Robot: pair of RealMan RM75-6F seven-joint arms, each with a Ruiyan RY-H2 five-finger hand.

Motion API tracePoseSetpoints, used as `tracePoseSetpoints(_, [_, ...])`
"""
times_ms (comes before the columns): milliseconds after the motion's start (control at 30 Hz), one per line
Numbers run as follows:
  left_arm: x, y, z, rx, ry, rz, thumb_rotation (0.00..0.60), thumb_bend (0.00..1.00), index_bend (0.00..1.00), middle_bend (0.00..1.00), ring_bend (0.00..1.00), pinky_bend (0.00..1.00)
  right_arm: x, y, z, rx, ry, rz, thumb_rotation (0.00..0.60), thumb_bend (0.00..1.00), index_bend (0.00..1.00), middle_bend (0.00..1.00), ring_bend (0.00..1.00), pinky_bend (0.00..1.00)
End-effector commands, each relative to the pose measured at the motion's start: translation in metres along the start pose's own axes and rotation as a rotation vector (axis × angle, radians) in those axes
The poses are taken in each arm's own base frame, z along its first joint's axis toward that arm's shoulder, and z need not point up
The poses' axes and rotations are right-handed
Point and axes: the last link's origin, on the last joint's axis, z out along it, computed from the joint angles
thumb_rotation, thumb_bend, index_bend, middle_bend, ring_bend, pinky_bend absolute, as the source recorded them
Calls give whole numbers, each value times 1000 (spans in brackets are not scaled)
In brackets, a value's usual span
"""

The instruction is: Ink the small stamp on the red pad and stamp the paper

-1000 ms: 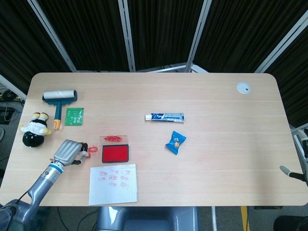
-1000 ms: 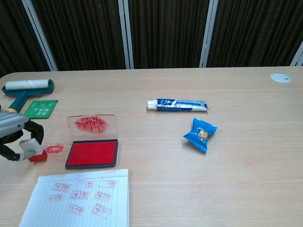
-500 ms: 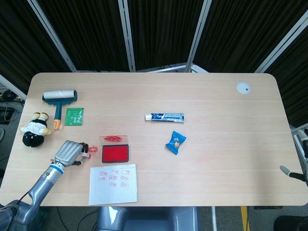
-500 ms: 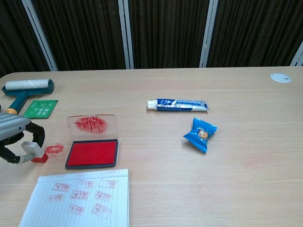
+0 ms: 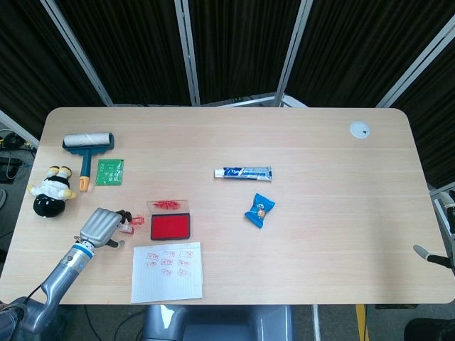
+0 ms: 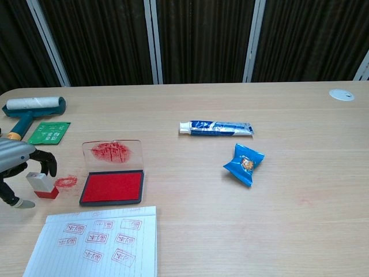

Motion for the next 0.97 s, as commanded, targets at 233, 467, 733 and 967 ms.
tracePoseSetpoints(233, [25, -2, -18, -11, 137, -26, 600, 0, 154, 109, 835, 840, 2, -1, -1, 5, 4, 10, 600, 0, 0, 0, 0, 0])
tracePoseSetpoints(467, [79, -1, -66, -10, 416, -122, 600, 0, 139, 86, 723, 752, 8, -2, -4, 20, 18, 34, 600, 0, 0, 0, 0, 0])
tracePoseSetpoints(733, [108, -3, -130, 168, 451, -133, 600, 0, 0, 0, 0, 0, 13, -6, -8, 51, 27, 54, 600, 0, 0, 0, 0, 0])
tracePoseSetpoints(967, [112, 2, -151, 227, 412, -113, 600, 0, 0, 0, 0, 0, 12, -10, -8, 78, 29, 49, 600, 0, 0, 0, 0, 0])
